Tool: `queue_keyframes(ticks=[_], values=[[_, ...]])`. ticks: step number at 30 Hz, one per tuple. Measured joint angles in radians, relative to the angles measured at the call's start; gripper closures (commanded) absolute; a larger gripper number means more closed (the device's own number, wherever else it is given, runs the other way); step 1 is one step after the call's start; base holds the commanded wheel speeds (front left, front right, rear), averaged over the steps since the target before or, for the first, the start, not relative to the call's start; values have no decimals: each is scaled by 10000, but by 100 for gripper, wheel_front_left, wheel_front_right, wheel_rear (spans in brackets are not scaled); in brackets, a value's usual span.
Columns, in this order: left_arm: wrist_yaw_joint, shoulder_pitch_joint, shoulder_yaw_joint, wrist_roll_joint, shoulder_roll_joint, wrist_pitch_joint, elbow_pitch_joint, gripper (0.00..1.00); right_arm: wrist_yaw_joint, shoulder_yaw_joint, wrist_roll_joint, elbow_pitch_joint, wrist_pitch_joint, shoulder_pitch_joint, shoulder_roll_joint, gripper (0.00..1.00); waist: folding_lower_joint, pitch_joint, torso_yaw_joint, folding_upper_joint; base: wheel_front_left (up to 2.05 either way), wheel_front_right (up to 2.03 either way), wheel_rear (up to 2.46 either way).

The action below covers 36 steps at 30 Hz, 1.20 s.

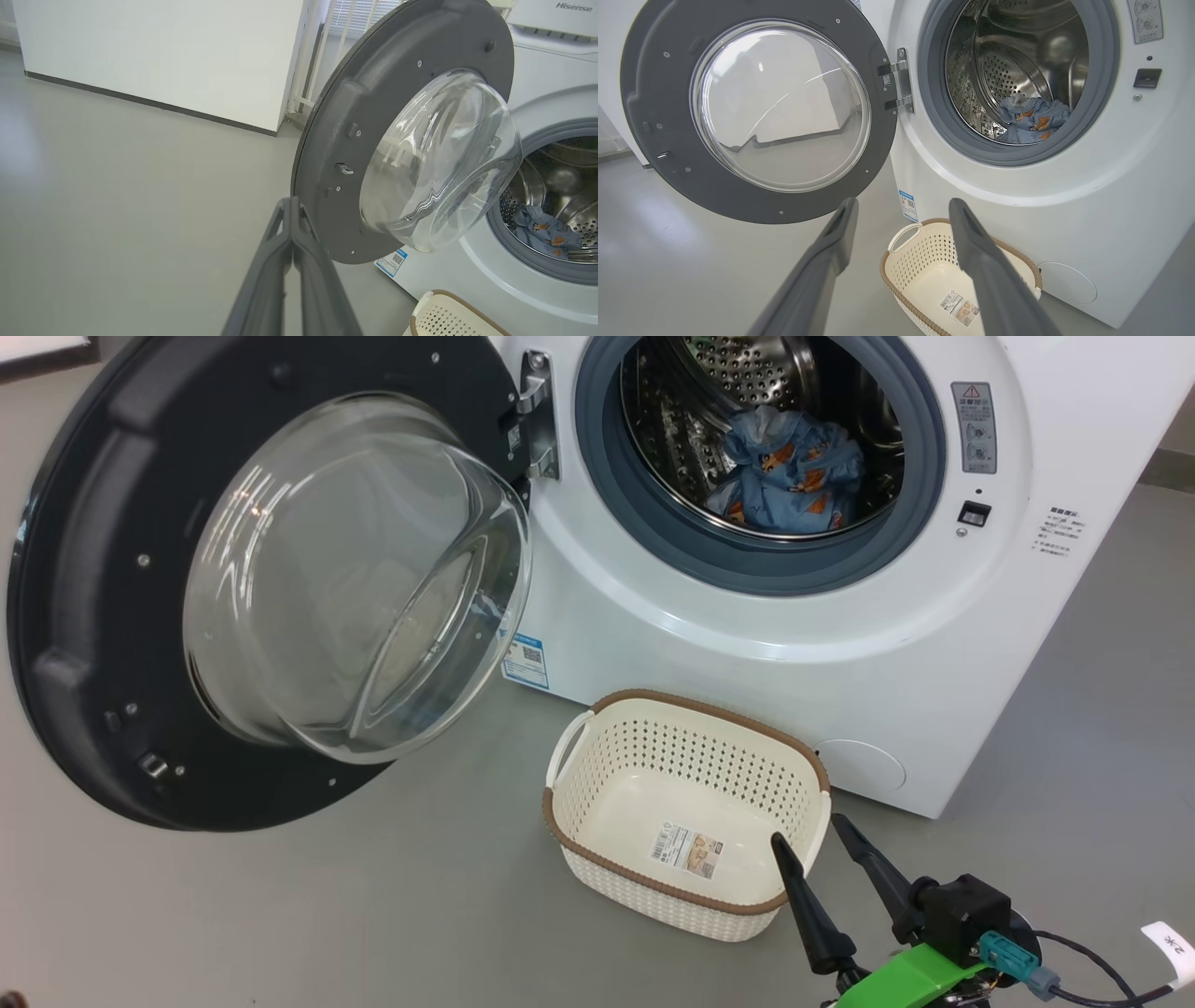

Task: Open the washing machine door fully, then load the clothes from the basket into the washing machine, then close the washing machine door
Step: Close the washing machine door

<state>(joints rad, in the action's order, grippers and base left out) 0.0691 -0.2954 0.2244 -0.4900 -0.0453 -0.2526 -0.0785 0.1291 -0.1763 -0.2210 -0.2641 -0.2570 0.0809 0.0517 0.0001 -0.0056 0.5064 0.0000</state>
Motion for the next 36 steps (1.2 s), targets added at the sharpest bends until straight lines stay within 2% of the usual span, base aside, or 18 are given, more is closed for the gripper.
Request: queue_keyframes(ticks=[5,10,21,28,34,36], values=[[-926,987,922,-445,-88,0,489,100,0,100,0,77,0,-62,-2,0,0,25,-55,0,0,0,0],[-1367,2063,1471,-1024,-842,10,1189,100,0,265,0,134,0,-244,0,0,0,43,-112,0,0,0,0],[-1787,4717,2466,-3565,-2368,1024,3241,100,0,385,42,322,2,-460,-6,0,0,143,-381,0,0,0,0],[-1810,6629,3196,-6088,-2945,2569,5047,100,0,408,284,460,105,-440,-6,0,0,408,-718,0,0,0,0],[-1864,7743,3691,-7542,-3440,3896,6445,100,0,453,389,617,303,-399,-4,0,0,659,-1059,0,0,0,0],[-1749,8057,3998,-8069,-3540,4240,6886,100,0,476,439,677,370,-370,-4,0,-1,743,-1183,0,0,0,0]])
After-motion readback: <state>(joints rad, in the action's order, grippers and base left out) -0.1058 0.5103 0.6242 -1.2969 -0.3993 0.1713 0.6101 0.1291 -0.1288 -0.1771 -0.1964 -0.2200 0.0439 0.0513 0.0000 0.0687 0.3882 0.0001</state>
